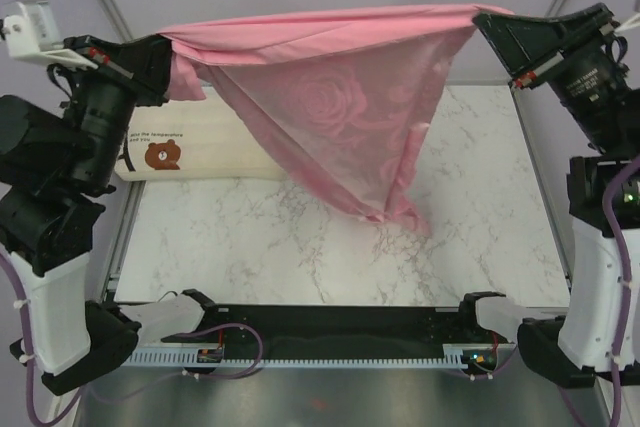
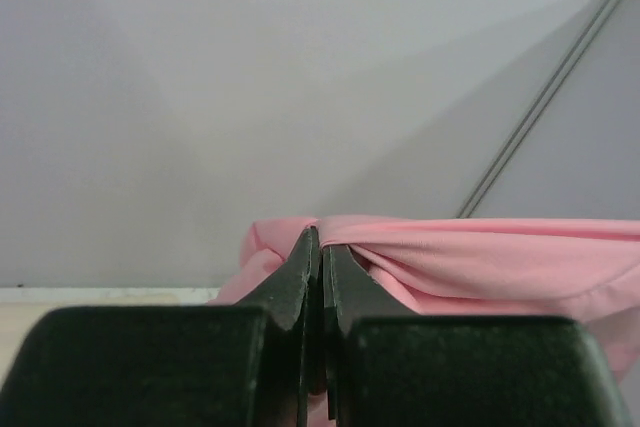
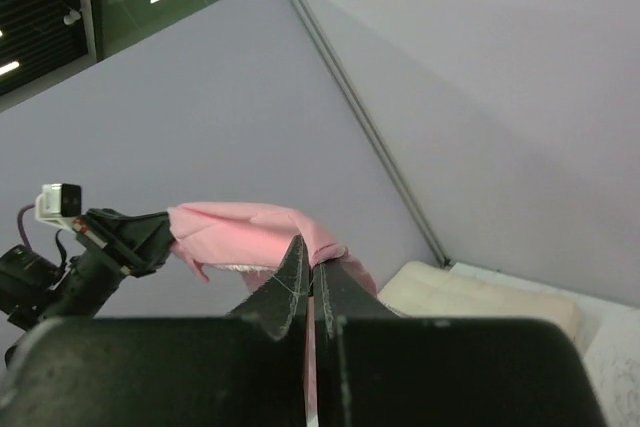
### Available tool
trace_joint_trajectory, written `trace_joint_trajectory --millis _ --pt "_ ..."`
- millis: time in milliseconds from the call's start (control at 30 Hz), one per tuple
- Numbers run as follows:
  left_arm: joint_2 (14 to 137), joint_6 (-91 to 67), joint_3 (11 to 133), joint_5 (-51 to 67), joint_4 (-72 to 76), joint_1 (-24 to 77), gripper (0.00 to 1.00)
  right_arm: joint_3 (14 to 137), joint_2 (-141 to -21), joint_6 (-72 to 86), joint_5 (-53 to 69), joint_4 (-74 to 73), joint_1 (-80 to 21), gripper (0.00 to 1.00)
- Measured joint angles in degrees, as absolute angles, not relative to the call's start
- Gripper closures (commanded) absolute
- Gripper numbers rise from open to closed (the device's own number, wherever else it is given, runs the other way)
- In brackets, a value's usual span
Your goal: Put the pillow into the pillowcase
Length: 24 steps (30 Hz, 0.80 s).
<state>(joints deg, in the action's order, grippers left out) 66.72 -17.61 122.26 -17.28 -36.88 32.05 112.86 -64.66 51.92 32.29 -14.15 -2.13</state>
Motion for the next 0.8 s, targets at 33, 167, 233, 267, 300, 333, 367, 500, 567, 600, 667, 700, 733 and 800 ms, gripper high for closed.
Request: trace_joint_trajectory --millis 33,167,233,267,300,333,367,500,567,600,667,700,733,800 --pt "65.95 -16.84 122.26 -17.98 -36.4 32.05 0.98 112.84 -66.46 52.88 33.15 -13.98 -2.22 1.0" --pt "65.01 -14.94 122.28 -18.0 -34.94 32.08 0.98 112.16 -69.63 54.74 35.83 -14.22 -2.7 1.0" --pt "66.22 -14.31 122.1 -18.41 -34.11 32.03 0.98 111.02 -69.25 54.81 35.81 -13.67 -2.63 1.0" --pt "67.09 -14.04 121.99 -18.59 -33.76 31.92 0.98 109.47 -68.53 54.74 35.7 -12.88 -2.57 1.0" --pt "68.18 -13.8 121.93 -18.96 -33.28 31.83 0.98 107.87 -67.92 54.7 35.57 -12.51 -2.44 1.0" --pt "69.54 -13.61 121.84 -19.03 -32.77 31.81 0.98 105.93 -67.42 54.41 35.27 -12.03 -2.35 1.0" --pt "71.22 -13.47 121.82 -18.98 -32.32 31.7 0.98 104.25 -66.98 53.98 34.87 -11.55 -2.33 1.0" --pt "81.17 -13.17 123.26 -16.45 -31.03 31.57 0.98 98.52 -66.87 50.43 31.03 -12.1 -1.87 1.0" --pt "87.74 -13.21 126.41 -14.06 -30.15 31.86 0.98 97.86 -67.99 48.18 28.88 -14.11 -0.82 1.0" --pt "92.95 -13.26 129.43 -12.43 -30.39 32.21 0.98 97.97 -68.42 46.85 27.77 -15.16 0.19 1.0" --pt "102.19 -13.67 136.2 -8.8 -29.61 33.12 0.98 98.8 -68.73 44.29 24.6 -17.52 2.26 1.0" --pt "105.97 -13.98 139.22 -7.05 -29.58 33.69 0.98 99.7 -68.73 42.68 22.35 -18.76 3.46 1.0" --pt "109.69 -14.61 141.56 -4.93 -28.25 34.41 0.98 101.34 -68.64 40.8 19.18 -19.9 4.4 1.0" --pt "114.45 -16.73 142.78 0.14 -24.29 36.16 0.98 104.51 -68.45 38.35 14.9 -20.69 5.34 1.0"
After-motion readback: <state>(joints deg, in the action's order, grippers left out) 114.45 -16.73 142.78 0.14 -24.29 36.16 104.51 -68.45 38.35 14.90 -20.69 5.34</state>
